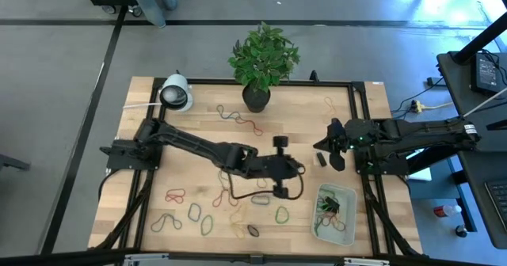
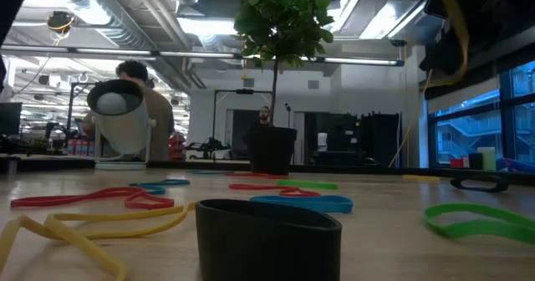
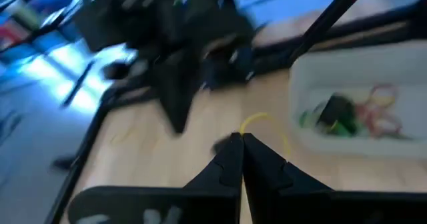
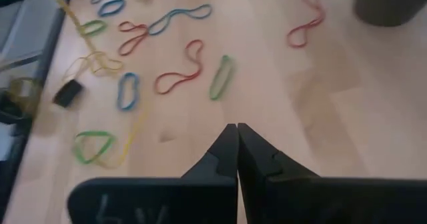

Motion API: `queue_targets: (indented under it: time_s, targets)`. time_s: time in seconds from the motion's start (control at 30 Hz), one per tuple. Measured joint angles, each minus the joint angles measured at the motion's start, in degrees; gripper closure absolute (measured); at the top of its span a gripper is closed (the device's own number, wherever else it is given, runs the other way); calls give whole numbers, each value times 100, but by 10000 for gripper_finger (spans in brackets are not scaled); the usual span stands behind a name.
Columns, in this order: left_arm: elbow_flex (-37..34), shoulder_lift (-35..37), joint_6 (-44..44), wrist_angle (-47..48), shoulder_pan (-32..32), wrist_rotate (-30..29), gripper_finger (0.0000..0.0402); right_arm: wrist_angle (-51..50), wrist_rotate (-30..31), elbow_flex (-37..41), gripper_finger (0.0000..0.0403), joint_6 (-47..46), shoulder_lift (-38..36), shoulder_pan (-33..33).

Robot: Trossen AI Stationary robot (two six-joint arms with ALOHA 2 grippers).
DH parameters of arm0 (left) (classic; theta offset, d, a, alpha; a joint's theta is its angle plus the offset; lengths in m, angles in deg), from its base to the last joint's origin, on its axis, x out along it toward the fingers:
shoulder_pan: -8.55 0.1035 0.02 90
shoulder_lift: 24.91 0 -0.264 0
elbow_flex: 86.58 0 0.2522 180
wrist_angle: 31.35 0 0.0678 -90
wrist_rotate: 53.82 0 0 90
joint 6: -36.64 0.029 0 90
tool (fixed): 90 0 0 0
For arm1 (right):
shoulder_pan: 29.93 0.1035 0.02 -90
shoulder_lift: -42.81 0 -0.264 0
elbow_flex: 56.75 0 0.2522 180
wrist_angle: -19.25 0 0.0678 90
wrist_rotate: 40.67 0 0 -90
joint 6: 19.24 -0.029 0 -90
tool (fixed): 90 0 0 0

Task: Pick and place rubber bands into bin
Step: Put the yellow rubber band into the gray bin

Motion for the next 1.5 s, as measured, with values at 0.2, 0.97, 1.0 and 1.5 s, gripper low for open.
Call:
queue_targets:
  time_s: [0.2,0.97,1.0,1.5]
  targets:
    - [33,-535,97,-1664,238,1289,400,-11,94,0,402,-30,0,0]
    - [349,-2521,-1789,-4600,290,3658,400,-4,90,0,402,-52,0,0]
    - [425,-2521,-1642,-4624,290,3719,400,-4,90,0,402,-52,0,0]
    - [690,-2512,-1706,-3473,353,3718,376,-13,86,0,402,-192,0,0]
